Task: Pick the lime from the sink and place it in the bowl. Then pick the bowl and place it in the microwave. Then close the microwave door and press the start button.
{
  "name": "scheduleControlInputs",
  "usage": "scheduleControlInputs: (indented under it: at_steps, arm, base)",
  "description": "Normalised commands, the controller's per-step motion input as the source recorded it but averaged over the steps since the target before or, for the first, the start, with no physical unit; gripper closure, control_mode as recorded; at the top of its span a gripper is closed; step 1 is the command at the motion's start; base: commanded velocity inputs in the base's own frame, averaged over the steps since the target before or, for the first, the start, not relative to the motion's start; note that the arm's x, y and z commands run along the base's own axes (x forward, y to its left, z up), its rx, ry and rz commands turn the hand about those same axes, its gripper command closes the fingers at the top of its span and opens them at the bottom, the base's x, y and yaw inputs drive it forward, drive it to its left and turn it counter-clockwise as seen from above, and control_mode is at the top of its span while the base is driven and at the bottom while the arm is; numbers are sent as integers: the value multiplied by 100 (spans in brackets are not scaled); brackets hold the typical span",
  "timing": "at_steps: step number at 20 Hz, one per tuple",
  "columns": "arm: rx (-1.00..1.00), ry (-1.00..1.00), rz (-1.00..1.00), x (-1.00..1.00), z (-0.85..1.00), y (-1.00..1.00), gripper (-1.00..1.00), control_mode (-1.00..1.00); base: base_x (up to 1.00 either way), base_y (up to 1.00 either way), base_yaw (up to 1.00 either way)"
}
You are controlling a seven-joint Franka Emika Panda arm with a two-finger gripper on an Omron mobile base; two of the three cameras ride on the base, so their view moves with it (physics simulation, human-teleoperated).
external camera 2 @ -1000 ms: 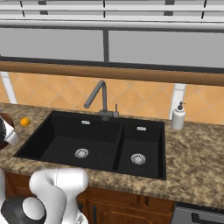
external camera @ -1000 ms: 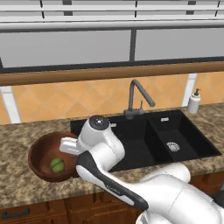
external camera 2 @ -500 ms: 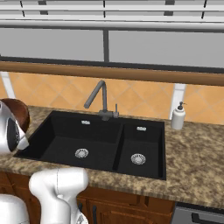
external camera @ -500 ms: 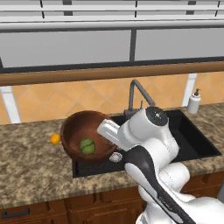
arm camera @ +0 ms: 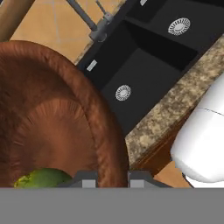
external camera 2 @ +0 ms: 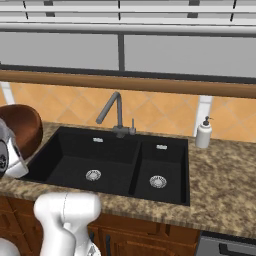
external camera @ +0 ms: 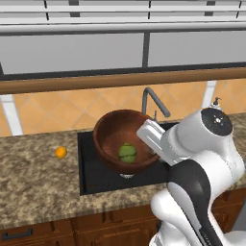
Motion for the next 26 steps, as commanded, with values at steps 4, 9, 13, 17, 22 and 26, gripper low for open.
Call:
scheduleControlInputs:
  at_steps: [4, 9, 13, 17, 22, 26]
  arm:
    - [0, 1, -18, -51, 41, -66, 100, -100]
    - [0, 0, -13, -11, 2, -56, 100, -100]
    - [0, 1, -2, 3, 0, -15, 100, -100]
    - [0, 0, -1, 0, 0, 0, 100, -100]
    - [0, 0, -11, -10, 0, 0, 100, 100]
    - [0, 0, 0, 0, 0, 0, 100, 100]
  base:
    - [0, 0, 0]
    - [0, 0, 0]
    - [0, 0, 0]
    - [0, 0, 0]
    - [-22, 1, -36]
    - [-13, 5, -78]
